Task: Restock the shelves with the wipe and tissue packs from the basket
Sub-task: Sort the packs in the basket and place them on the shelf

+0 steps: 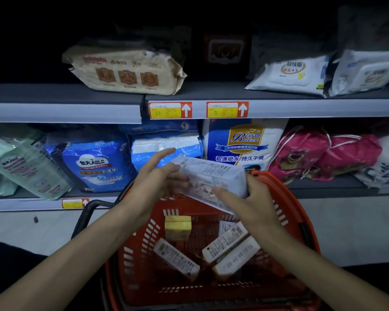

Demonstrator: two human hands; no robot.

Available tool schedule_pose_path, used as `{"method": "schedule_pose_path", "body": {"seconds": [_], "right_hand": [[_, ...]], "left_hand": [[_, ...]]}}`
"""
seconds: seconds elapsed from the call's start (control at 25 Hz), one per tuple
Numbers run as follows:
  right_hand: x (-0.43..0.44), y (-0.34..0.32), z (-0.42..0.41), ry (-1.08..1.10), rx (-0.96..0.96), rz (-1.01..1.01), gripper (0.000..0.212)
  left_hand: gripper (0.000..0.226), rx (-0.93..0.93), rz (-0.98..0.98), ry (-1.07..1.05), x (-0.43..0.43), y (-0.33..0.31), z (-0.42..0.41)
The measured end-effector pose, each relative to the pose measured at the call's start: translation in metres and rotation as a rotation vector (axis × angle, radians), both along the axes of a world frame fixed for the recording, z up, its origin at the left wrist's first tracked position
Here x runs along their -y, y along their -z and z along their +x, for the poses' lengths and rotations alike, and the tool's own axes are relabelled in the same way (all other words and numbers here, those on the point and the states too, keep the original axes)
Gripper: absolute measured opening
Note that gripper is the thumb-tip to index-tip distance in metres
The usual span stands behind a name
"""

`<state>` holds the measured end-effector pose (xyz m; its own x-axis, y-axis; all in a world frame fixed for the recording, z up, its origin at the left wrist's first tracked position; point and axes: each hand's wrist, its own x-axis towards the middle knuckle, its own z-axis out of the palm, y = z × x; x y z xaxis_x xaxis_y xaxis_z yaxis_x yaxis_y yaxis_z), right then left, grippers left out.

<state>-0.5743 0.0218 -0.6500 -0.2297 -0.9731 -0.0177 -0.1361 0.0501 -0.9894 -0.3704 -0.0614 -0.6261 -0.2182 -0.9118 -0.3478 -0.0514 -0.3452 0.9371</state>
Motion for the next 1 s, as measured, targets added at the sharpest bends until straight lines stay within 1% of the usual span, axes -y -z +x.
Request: {"method": "schedule_pose_path", "body": {"seconds": [0.08,0.16,0.24,0.28,0.32,0.4,0.44,0.52,0.64,0.68,0.72,0.76,0.84,0.88,0.92,1.0], "right_hand": [[0.001,-0.009,-0.008,0.014,0.192,0.062,0.03],[0.002,-0.016,-0.015,0.029,0.369,0.109,0.033],[0.004,-0.023,-0.021,0.032,0.518,0.108,0.04],[0.005,-0.027,-0.022,0.038,0.577,0.098,0.04],[0.006,-0.032,-0.024,0.045,0.625,0.093,0.039],[0.006,-0.04,-0.026,0.052,0.702,0.079,0.036],[0.006,-0.044,-0.026,0.052,0.741,0.07,0.035],[0.004,-0.05,-0.026,0.041,0.785,0.062,0.035],[0.005,-0.062,-0.025,0.005,0.771,0.074,0.026],[0.007,-0.067,-0.025,-0.012,0.737,0.077,0.035],[0.007,-0.073,-0.026,-0.034,0.688,0.078,0.053],[0.008,-0.078,-0.027,-0.063,0.642,0.054,0.058],[0.004,-0.094,-0.026,-0.107,0.519,-0.019,0.043],[0.0,-0.103,-0.026,-0.136,0.441,-0.05,0.04],[-0.007,-0.114,-0.023,-0.164,0.378,-0.085,0.043],[-0.023,-0.14,-0.018,-0.174,0.307,-0.156,0.056]], "left_hand": [[0.039,0.047,-0.11,-0.064,0.003,-0.004,0.003],[0.038,0.142,-0.188,-0.083,0.007,-0.004,0.008],[0.045,0.192,-0.158,0.015,0.008,-0.006,0.011],[0.052,0.156,-0.118,0.073,0.007,-0.009,0.011],[0.054,0.079,-0.075,0.115,0.007,-0.012,0.01],[0.051,-0.095,-0.042,0.173,0.007,-0.018,0.009],[0.048,-0.149,-0.061,0.193,0.006,-0.021,0.008],[0.045,-0.182,-0.142,0.204,0.005,-0.024,0.01],[0.046,-0.215,-0.239,0.135,0.006,-0.035,0.014],[0.045,-0.24,-0.272,0.105,0.007,-0.043,0.015],[0.046,-0.268,-0.299,0.064,0.008,-0.051,0.016],[0.048,-0.294,-0.323,0.015,0.008,-0.06,0.017],[0.05,-0.328,-0.378,-0.081,0.005,-0.079,0.02],[0.047,-0.319,-0.429,-0.105,0.001,-0.09,0.02],[0.042,-0.285,-0.489,-0.123,-0.004,-0.099,0.02],[0.034,-0.216,-0.618,-0.146,-0.014,-0.123,0.019]]}}
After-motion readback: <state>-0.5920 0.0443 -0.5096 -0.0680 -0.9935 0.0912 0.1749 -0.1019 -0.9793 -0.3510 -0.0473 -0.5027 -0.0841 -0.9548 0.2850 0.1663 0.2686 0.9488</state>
